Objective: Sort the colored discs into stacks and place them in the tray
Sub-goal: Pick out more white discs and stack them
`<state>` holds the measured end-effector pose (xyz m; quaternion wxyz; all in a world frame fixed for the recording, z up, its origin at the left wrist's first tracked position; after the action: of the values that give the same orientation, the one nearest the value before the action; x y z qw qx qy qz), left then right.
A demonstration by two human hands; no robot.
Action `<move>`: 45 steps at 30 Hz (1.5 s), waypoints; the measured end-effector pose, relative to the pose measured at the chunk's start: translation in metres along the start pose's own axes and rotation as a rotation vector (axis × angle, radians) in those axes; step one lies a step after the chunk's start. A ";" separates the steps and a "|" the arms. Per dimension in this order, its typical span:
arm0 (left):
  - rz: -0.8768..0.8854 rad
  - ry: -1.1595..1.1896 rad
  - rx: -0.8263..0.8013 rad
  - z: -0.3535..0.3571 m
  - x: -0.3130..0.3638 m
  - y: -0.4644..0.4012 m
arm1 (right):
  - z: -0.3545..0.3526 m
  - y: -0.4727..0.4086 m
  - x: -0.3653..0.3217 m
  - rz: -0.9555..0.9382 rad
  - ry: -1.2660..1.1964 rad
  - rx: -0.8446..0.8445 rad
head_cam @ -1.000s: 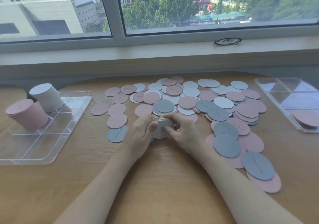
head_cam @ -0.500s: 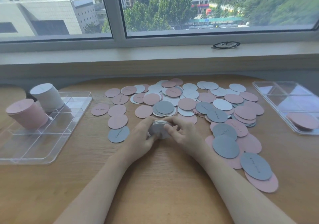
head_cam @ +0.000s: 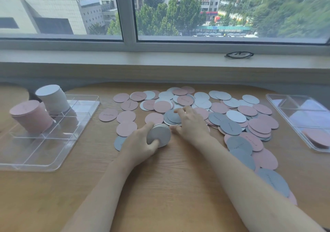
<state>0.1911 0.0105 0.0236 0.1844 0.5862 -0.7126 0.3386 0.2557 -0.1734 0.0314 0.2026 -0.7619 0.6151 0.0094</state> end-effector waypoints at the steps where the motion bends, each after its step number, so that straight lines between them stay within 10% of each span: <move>1: -0.001 0.003 -0.004 0.000 0.000 0.000 | 0.002 -0.004 0.001 -0.010 0.019 -0.017; 10: 0.031 -0.018 0.014 0.001 0.002 -0.001 | 0.006 -0.003 0.003 -0.210 0.104 0.147; 23: 0.134 0.159 0.022 0.000 0.014 0.004 | -0.032 0.039 0.018 0.177 -0.717 0.165; 31: 0.083 0.129 -0.007 0.003 0.010 0.004 | -0.019 0.044 0.017 -0.048 -0.146 -0.026; 45: 0.024 0.214 0.025 -0.004 0.007 0.001 | -0.018 0.045 0.013 -0.022 -0.411 -0.044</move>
<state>0.1874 0.0084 0.0311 0.2482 0.5404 -0.6914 0.4102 0.2118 -0.1985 0.0315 0.3072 -0.7548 0.5522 0.1760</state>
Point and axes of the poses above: each hand's wrist, its own y-axis away from the middle knuckle, its own z-axis out of the palm, x = y × z, the point moved 5 cm from there along -y, towards the middle knuckle, and after that the axes turned 6 degrees about x, right-handed, at the moved point
